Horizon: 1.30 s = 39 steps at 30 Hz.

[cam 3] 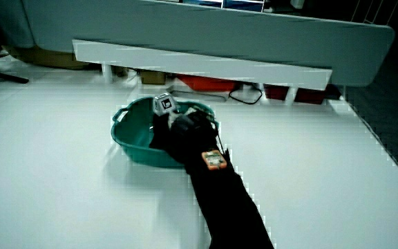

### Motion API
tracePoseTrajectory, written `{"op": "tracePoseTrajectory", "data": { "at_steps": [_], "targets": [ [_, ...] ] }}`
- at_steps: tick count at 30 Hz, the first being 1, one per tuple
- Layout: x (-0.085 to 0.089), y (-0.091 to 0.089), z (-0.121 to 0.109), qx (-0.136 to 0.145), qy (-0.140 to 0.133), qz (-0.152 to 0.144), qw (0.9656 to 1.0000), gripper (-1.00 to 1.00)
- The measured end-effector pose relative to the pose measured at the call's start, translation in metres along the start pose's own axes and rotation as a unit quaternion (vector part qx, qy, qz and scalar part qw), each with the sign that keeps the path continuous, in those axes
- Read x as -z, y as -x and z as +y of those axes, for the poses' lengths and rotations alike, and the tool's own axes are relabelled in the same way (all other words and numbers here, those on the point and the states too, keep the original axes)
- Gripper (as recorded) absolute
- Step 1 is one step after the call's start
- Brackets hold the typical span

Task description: Place pear into plate

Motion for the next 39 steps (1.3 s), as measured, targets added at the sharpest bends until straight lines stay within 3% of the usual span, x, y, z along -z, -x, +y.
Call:
{"op": "tracePoseTrajectory", "data": {
  "at_steps": [11,13,21,25,31,32,39],
  "targets": [
    [0.009,0.0,0.002,0.015,0.018,-0.011,0.9997,-0.48],
    [0.013,-0.002,0.005,0.015,0.031,-0.004,0.9994,-0.56],
    [0.012,-0.012,-0.002,0.033,0.015,0.019,0.9992,-0.85],
    [0.013,-0.016,-0.002,0.028,0.018,0.035,0.9988,-1.0],
    [0.009,-0.016,-0.005,0.021,0.007,0.041,0.9989,-1.0],
    [0.01,-0.017,-0.004,0.026,0.015,0.039,0.9988,-1.0],
    [-0.008,-0.025,-0.02,0.014,-0.009,0.05,0.9986,-1.0]
  ]
}}
